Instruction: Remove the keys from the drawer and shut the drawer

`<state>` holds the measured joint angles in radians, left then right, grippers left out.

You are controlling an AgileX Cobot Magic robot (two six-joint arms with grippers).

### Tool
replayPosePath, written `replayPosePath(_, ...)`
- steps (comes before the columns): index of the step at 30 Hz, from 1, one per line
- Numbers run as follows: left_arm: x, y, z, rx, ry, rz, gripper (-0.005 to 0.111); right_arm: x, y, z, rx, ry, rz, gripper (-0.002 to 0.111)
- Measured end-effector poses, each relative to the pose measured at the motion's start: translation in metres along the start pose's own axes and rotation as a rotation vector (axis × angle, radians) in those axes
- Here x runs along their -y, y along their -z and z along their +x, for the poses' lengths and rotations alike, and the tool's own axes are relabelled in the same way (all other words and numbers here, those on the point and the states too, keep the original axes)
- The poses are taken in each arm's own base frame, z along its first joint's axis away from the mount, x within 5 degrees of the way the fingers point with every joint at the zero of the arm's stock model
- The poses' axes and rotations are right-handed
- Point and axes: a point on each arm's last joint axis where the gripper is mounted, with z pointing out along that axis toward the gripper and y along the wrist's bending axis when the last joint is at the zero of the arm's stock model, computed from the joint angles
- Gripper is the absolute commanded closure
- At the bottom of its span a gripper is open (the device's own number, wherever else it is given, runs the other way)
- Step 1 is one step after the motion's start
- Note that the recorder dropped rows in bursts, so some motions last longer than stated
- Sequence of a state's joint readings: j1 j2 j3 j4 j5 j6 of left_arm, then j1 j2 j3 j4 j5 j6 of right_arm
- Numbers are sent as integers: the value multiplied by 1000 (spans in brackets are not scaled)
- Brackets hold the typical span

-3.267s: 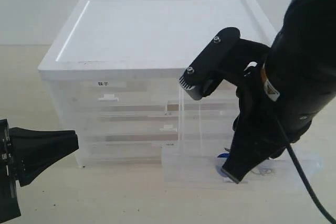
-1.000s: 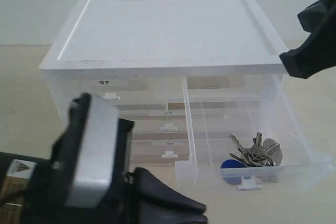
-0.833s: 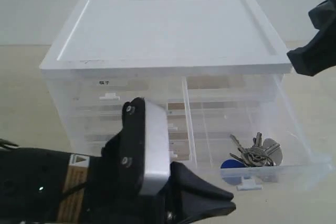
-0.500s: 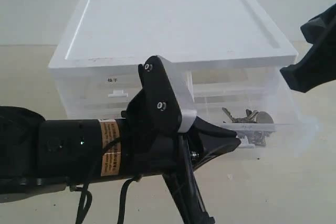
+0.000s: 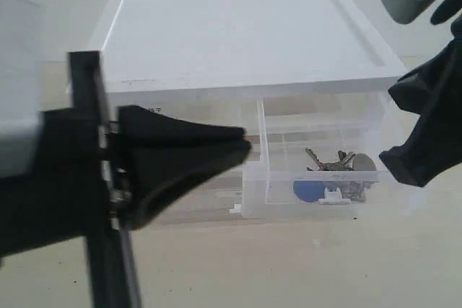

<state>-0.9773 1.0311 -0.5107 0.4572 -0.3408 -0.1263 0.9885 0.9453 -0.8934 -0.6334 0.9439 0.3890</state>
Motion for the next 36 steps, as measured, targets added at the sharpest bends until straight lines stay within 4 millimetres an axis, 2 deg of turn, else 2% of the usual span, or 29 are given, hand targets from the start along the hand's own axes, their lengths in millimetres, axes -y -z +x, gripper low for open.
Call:
replayPosePath(3,-2,29,-2,56,3,-77,102,-3,-4,0,-20,12,-10,69)
replayPosePath(4,-1,35,0,67,-4,-91,102,-5,-7,-1,-33,18,-12,65)
replayPosePath(10,1,66,3,141,3,-152,102,-24,-41,-16,-140,50,-15,65)
replayPosePath(15,2,72,5,155,5,-161,102,-34,-62,-38,-199,42,-22,65)
replayPosePath(17,2,72,6,154,10,-162,102,-34,-68,-37,-239,30,-47,65)
replayPosePath(21,2,72,5,155,14,-164,102,-21,-77,-31,-308,-50,-115,65)
replayPosePath(24,2,72,6,155,14,-164,102,-16,-75,-35,-306,-67,-194,65)
replayPosePath(28,2,72,6,155,14,-164,102,-18,-61,-48,-297,-25,-313,65)
replayPosePath(33,2,72,6,155,14,-164,102,-19,-41,-54,-309,195,-427,65)
replayPosePath(36,2,72,6,155,14,-164,102,-26,-34,-51,-296,330,-474,65)
